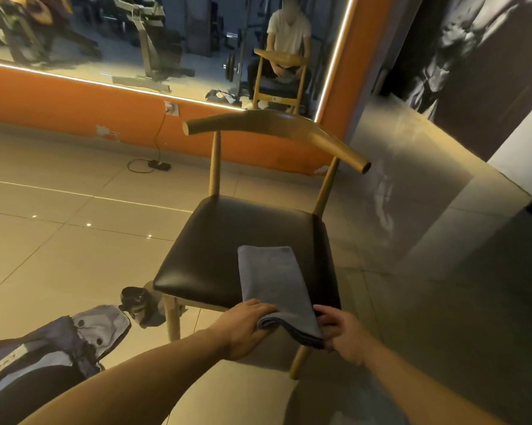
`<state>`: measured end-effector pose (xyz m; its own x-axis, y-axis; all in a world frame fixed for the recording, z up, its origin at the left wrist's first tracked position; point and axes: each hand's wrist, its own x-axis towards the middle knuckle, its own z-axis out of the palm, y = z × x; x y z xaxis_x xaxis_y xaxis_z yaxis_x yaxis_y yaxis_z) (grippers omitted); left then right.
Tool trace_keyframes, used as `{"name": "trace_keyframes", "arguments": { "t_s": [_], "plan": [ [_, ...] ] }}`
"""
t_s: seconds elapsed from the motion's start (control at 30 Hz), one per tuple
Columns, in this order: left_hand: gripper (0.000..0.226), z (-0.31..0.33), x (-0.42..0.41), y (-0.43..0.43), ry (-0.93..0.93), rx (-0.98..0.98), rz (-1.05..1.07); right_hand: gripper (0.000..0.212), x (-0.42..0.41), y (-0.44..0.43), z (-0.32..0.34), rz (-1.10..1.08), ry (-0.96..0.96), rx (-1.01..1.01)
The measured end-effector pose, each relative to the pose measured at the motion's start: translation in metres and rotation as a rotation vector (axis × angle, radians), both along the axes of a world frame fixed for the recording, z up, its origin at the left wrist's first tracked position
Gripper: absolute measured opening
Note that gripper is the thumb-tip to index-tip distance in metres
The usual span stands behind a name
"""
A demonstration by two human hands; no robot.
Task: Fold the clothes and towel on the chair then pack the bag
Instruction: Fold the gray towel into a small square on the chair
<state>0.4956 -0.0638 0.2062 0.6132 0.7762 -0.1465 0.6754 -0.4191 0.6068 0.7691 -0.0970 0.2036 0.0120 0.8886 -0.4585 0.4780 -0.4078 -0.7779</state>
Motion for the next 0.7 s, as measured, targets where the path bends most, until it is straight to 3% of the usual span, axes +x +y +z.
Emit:
{"name": "trace_keyframes", "arguments": {
  "t_s": [0.1,0.23,0.33,0.47,0.6,0.7],
  "plan": [
    [0.036,-0.004,0.002,0.0,-0.08,-0.127,0.105,0.038,-0.006,-0.003,0.001,0.032,-0.002,0.089],
    [0.028,-0.003,0.008,0.004,-0.256,-0.29,0.257,0.042,-0.012,0.01,0.003,0.147,-0.181,0.257],
    [0.032,0.001,0.012,0.015,-0.4,-0.392,0.391,0.036,-0.014,0.03,0.012,0.129,-0.165,0.315],
    [0.041,0.004,0.014,0.042,-0.466,-0.353,0.541,0.014,-0.02,0.058,0.024,0.031,-0.001,0.258],
    [0.017,0.005,0.014,0.07,-0.514,-0.257,0.66,0.018,-0.024,0.089,0.034,-0.156,0.117,0.2],
    [0.018,0.003,0.014,0.091,-0.511,-0.188,0.736,0.021,-0.032,0.114,0.035,-0.239,0.104,0.175]
  ]
}}
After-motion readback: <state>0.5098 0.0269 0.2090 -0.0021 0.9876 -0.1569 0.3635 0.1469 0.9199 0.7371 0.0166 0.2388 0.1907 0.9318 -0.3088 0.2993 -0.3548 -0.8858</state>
